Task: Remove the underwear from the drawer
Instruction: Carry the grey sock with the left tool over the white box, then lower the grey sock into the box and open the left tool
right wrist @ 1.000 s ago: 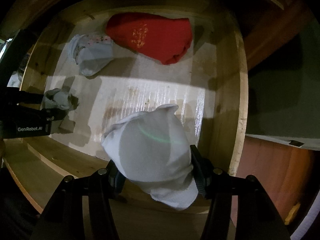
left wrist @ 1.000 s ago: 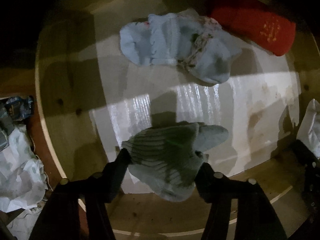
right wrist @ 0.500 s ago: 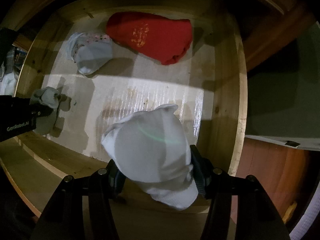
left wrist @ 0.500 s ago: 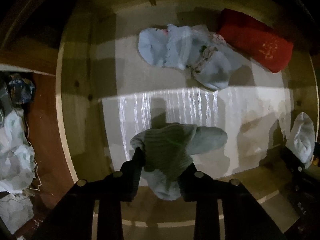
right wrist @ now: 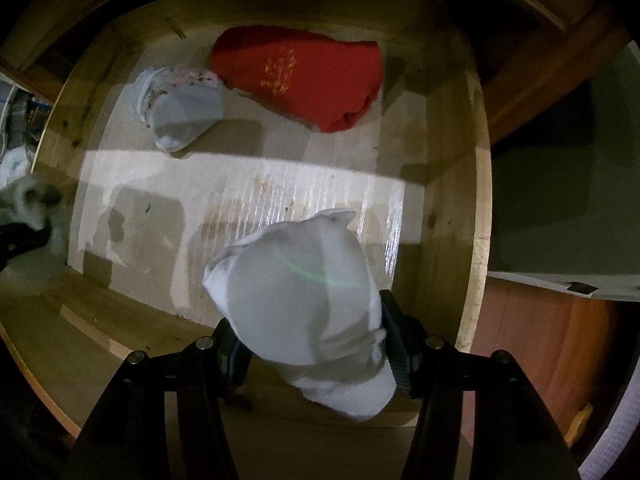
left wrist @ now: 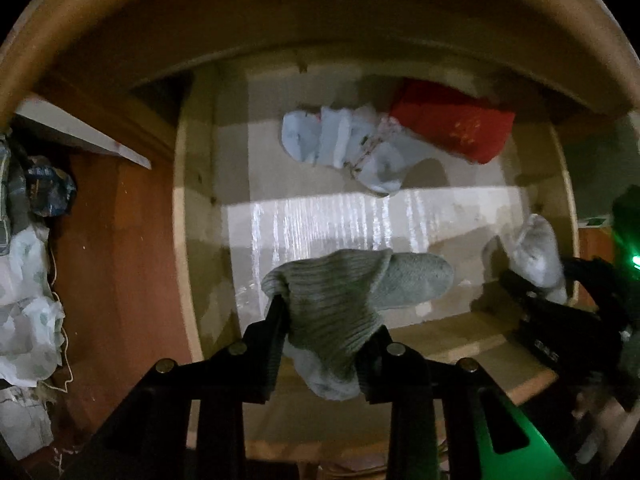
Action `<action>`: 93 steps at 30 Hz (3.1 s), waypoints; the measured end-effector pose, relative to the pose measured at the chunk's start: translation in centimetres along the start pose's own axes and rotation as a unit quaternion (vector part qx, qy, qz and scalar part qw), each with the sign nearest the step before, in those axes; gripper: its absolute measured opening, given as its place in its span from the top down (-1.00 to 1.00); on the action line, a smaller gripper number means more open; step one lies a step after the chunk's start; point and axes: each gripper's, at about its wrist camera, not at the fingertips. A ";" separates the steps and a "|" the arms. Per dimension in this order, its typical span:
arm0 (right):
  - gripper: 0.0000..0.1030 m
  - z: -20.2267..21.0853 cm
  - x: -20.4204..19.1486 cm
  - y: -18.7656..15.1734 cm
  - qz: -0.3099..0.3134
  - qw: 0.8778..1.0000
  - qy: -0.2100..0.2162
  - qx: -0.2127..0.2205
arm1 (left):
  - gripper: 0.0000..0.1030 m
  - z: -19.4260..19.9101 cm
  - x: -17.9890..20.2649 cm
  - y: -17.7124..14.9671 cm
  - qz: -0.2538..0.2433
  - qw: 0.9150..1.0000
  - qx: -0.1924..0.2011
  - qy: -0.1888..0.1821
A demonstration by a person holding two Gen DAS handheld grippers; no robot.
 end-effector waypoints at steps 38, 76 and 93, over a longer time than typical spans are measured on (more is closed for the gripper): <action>-0.03 0.4 1.0 0.1 -0.002 1.000 0.009 0.013 | 0.41 31.9 -6.7 8.8 0.061 0.953 0.295 0.006; -0.03 0.7 1.2 0.1 -0.005 1.000 0.013 0.012 | -0.23 20.9 -5.3 19.3 0.059 0.976 0.205 0.042; -0.03 1.0 0.7 0.1 -0.002 1.000 0.011 0.014 | -0.29 27.9 -7.4 14.4 0.082 0.951 0.293 0.050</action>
Point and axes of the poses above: each gripper's, at about its wrist camera, not at the fingertips, and z roughly against the way its jaws point, x to its right, y to its top, and after that the axes turned 8 degrees about y, right-handed
